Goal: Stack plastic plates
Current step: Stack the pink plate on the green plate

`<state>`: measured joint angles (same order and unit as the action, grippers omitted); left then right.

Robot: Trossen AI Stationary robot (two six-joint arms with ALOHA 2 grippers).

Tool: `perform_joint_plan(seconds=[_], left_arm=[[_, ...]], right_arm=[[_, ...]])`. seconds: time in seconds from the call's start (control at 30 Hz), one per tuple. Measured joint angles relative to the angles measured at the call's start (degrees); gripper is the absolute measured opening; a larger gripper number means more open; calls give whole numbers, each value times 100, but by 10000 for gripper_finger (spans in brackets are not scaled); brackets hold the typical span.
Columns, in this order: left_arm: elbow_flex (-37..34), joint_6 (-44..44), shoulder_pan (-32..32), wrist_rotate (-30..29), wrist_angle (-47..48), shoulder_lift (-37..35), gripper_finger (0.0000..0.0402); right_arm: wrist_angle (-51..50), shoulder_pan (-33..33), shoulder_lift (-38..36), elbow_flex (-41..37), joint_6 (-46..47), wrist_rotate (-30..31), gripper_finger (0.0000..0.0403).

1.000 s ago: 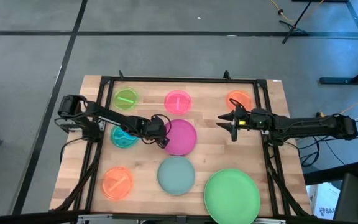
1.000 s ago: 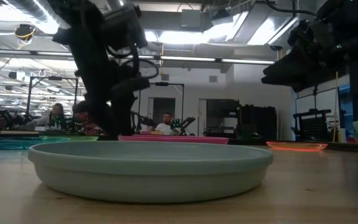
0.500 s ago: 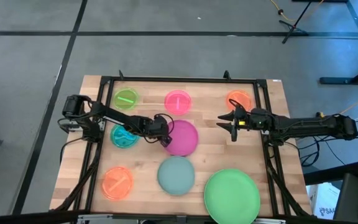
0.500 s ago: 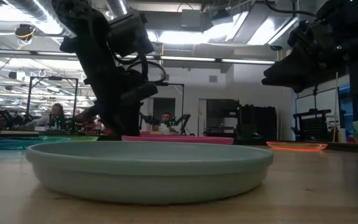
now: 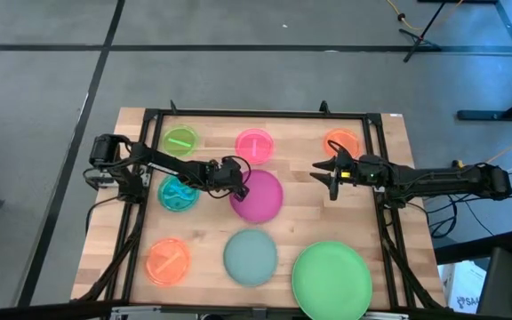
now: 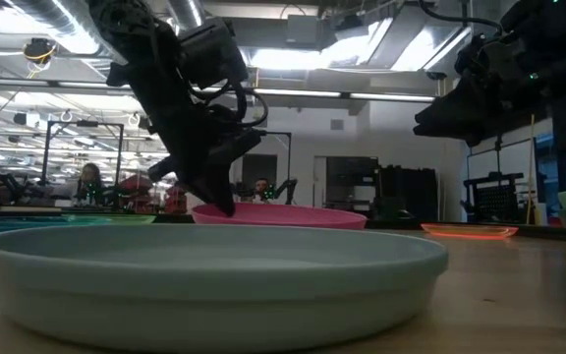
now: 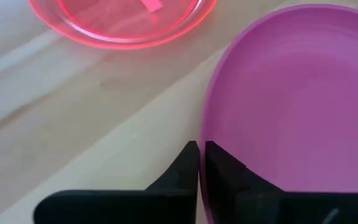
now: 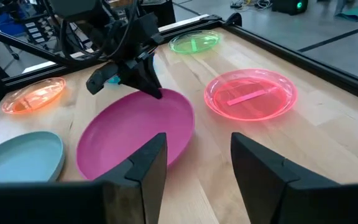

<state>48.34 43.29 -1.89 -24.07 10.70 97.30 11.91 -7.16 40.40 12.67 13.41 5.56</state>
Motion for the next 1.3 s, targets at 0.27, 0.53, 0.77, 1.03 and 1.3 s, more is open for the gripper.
perform_joint_plan(seconds=[0.27, 0.53, 0.77, 1.03, 1.3], left_arm=[[80, -240, -52, -43, -115, 2, 9], [321, -608, -64, -54, -94, -60, 9], [570, -859, -56, -109, -72, -251, 9], [1177, -1239, 211, 44, -132, -273, 9], [1614, -1408, 509, 151, -220, -273, 9]], right_arm=[[0, 0, -2, 0, 0, 2, 169], [-3, 0, -2, 0, -22, 2, 169], [-52, 1, -187, 7, -90, 4, 169], [-460, 1, -628, 181, -168, 5, 169], [-1313, 0, -1034, 644, -190, -16, 169]])
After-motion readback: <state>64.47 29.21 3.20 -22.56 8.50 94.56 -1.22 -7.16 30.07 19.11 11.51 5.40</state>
